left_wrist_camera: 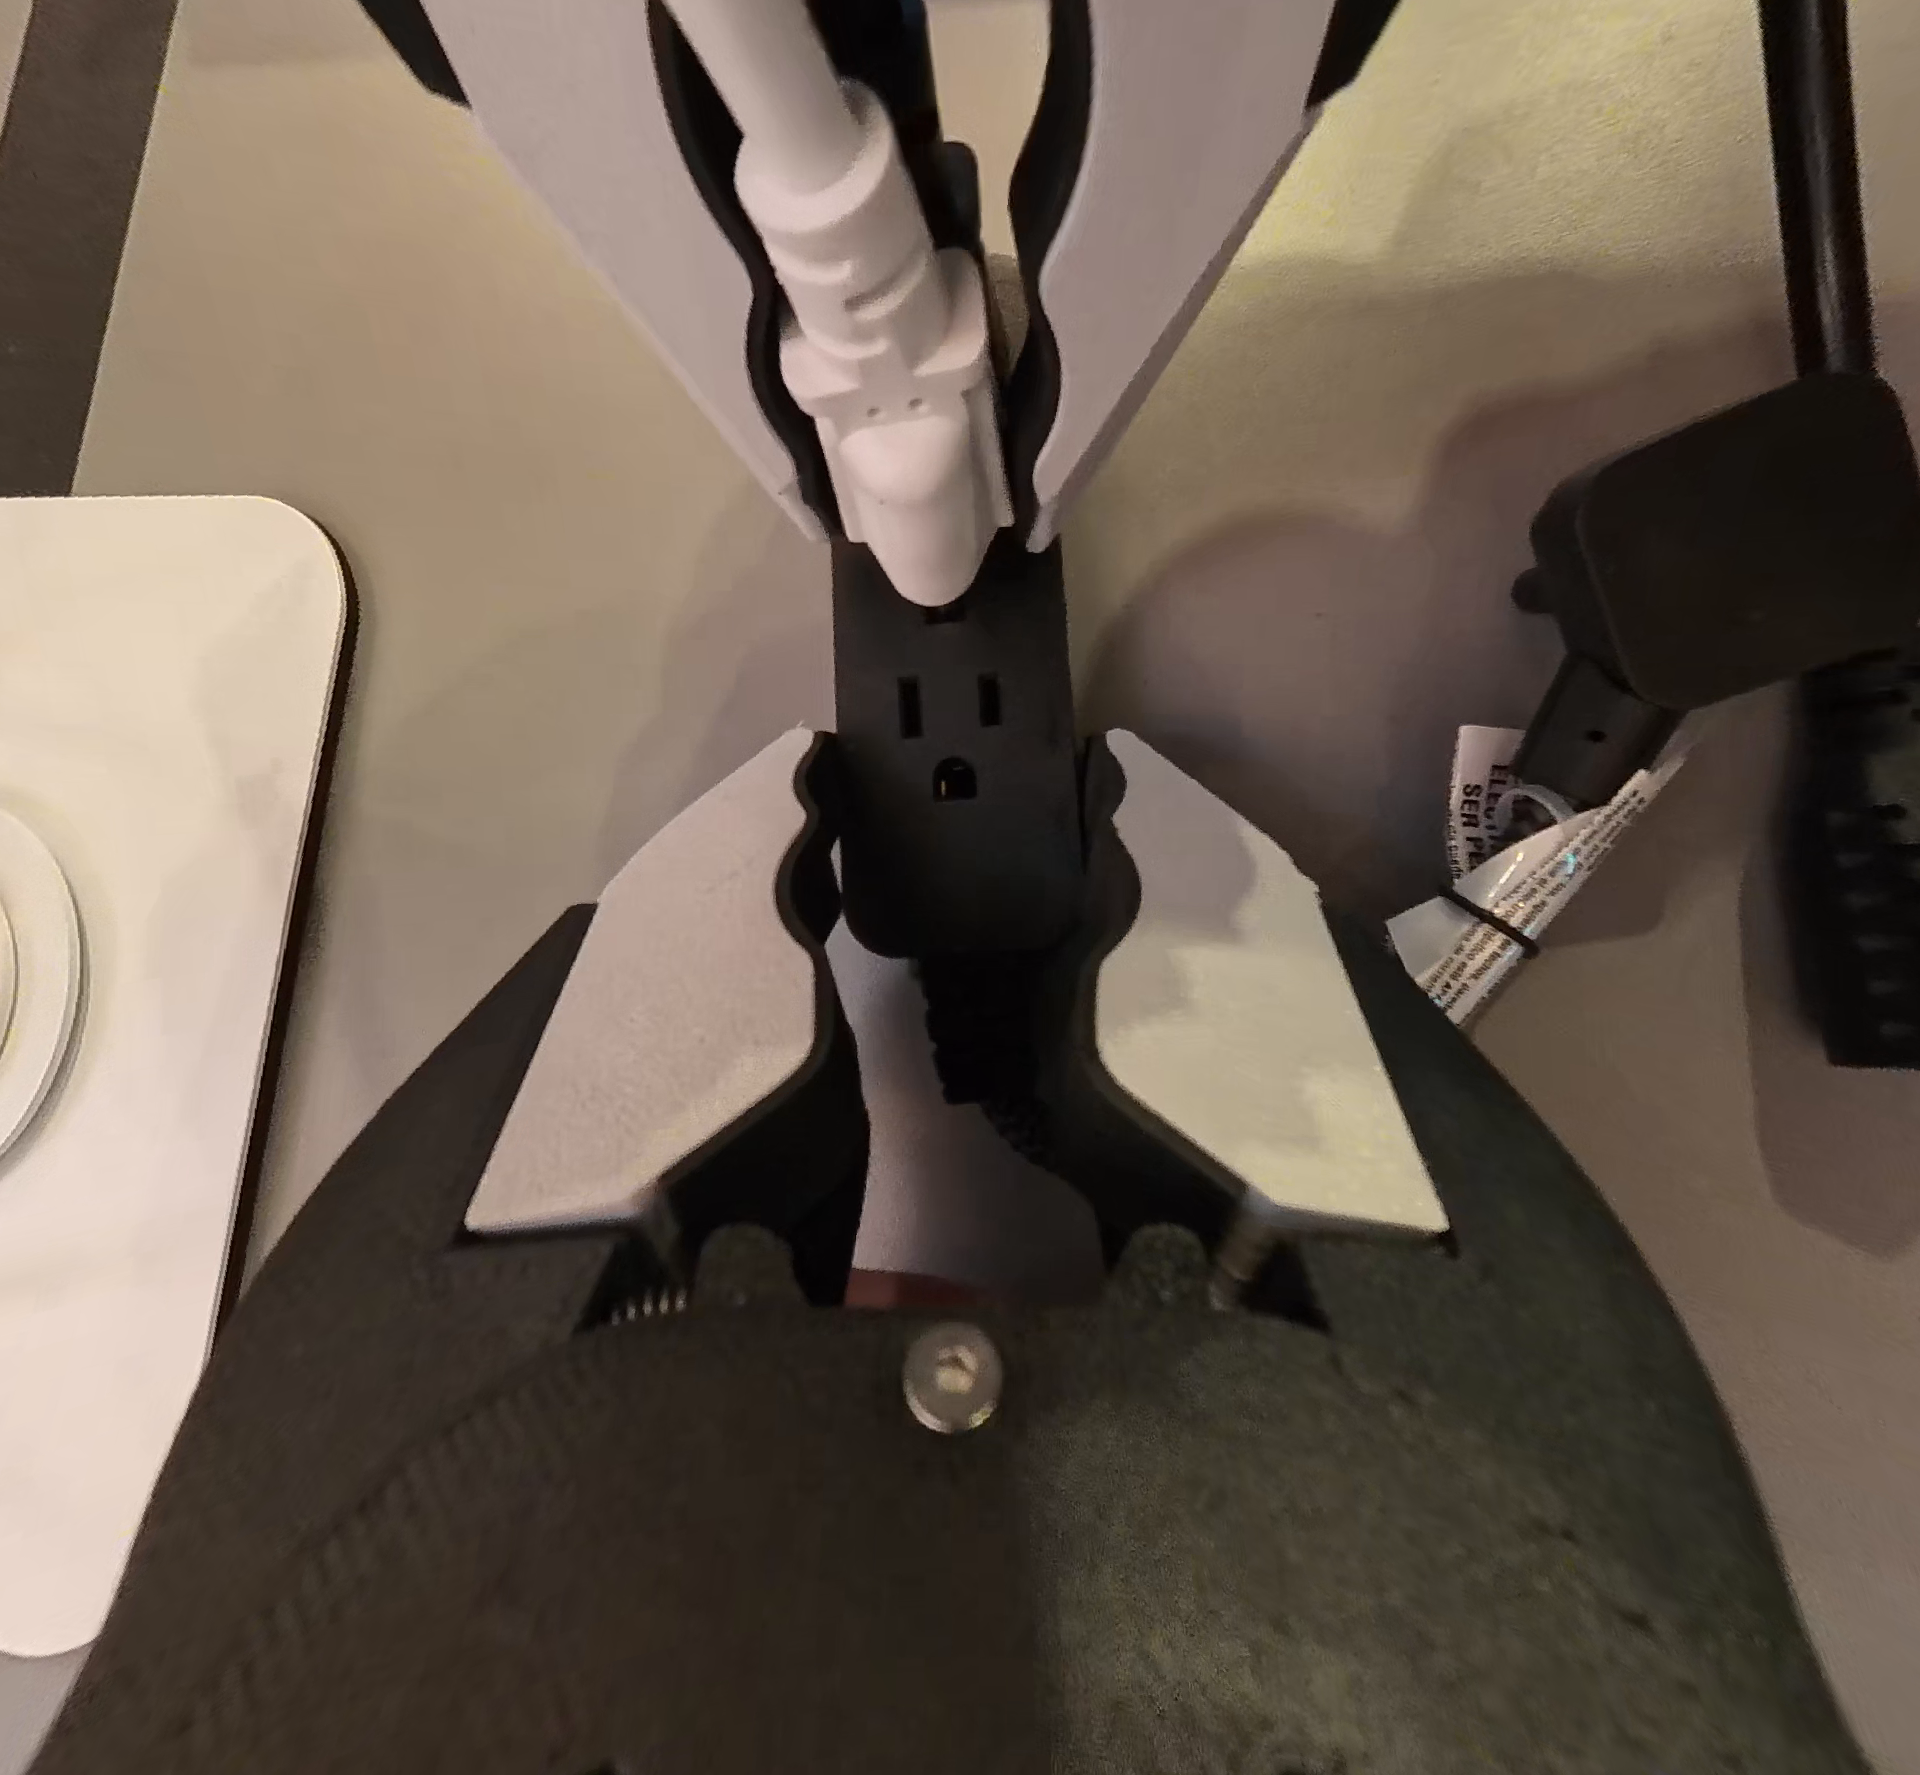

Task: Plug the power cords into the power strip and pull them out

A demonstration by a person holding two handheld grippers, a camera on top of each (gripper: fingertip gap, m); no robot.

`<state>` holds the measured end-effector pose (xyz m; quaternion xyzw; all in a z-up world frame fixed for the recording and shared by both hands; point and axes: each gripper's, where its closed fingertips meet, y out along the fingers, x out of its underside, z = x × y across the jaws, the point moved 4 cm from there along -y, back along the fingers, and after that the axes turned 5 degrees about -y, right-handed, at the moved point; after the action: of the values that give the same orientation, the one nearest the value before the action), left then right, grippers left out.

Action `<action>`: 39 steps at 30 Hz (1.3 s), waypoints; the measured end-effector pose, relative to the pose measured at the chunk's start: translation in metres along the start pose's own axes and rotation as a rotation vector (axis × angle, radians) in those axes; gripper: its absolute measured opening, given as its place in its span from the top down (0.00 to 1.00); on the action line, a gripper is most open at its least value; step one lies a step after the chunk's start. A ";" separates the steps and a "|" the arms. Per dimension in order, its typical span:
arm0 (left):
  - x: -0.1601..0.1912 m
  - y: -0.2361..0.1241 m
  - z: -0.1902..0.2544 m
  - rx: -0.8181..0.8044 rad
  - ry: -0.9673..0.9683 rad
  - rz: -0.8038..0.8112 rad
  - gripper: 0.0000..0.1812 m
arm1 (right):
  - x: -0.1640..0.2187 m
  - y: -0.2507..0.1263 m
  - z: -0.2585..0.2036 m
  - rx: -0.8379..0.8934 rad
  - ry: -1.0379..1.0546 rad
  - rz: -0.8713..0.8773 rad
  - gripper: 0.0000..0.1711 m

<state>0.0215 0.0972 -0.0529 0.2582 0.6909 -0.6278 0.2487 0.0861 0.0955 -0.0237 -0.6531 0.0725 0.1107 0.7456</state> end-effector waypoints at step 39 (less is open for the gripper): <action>-0.004 0.003 0.003 -0.001 0.003 0.034 0.74 | -0.003 0.000 0.004 -0.083 0.010 -0.015 0.85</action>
<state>0.0260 0.0938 -0.0527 0.2709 0.6869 -0.6229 0.2584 0.0828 0.0989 -0.0228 -0.6846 0.0669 0.1048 0.7182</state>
